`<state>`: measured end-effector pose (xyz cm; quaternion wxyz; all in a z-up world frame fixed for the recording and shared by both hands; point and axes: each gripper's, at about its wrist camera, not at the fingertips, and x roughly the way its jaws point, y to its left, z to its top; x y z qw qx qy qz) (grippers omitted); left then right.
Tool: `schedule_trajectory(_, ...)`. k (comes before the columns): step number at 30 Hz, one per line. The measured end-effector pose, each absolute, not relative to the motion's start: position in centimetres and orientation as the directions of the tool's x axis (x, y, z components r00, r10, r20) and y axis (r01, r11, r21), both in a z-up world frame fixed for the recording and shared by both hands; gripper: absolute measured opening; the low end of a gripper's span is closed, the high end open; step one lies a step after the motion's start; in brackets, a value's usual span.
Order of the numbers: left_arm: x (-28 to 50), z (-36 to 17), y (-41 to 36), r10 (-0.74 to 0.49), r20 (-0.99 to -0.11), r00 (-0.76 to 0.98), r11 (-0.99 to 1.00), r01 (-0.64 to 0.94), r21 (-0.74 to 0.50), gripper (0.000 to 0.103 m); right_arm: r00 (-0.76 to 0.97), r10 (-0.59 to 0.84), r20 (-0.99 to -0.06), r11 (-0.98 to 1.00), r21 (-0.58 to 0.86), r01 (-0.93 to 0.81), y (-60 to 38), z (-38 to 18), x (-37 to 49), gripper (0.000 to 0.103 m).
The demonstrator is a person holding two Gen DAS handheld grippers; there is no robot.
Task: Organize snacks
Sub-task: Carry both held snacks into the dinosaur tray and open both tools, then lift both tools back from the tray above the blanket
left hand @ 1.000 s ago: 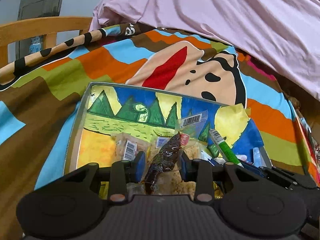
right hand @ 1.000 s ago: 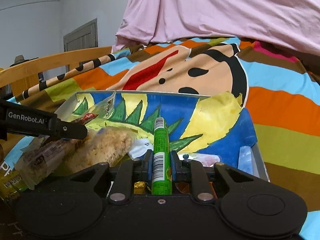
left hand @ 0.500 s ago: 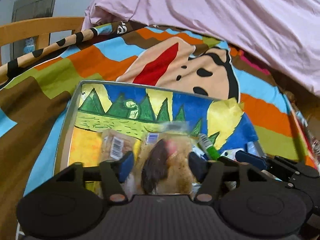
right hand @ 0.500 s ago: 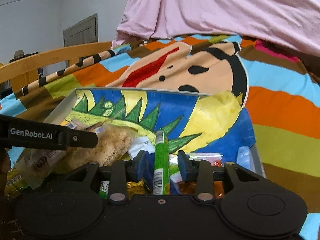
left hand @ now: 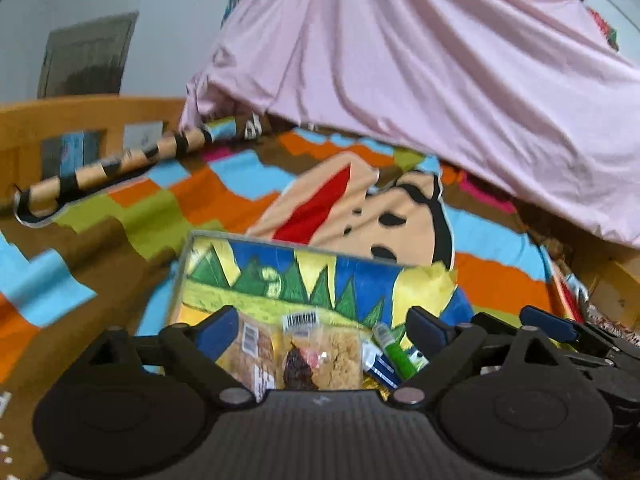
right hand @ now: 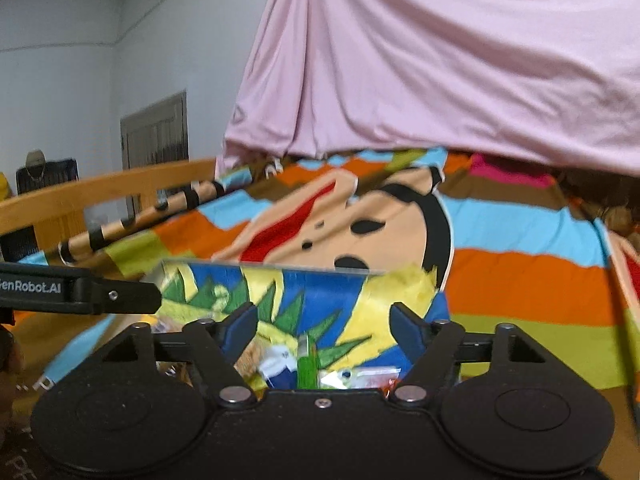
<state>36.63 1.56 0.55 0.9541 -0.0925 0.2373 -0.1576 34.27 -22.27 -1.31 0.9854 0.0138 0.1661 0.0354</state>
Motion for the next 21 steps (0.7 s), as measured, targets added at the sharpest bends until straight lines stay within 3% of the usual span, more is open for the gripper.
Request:
schedule_trajectory(12,30.2,4.5,3.4,-0.261,-0.265,0.928,0.955,0.209,-0.209,0.103,0.978,0.070,-0.196,0.997,0.044,-0.062,-22.5,2.9,28.5,0.097)
schedule_trajectory(21,26.3,5.3,4.4,-0.239,-0.252,0.938,0.960,0.189,-0.205,0.103,0.983,0.076,-0.165,0.997,0.034,-0.072,-22.2,4.0,24.3,0.100)
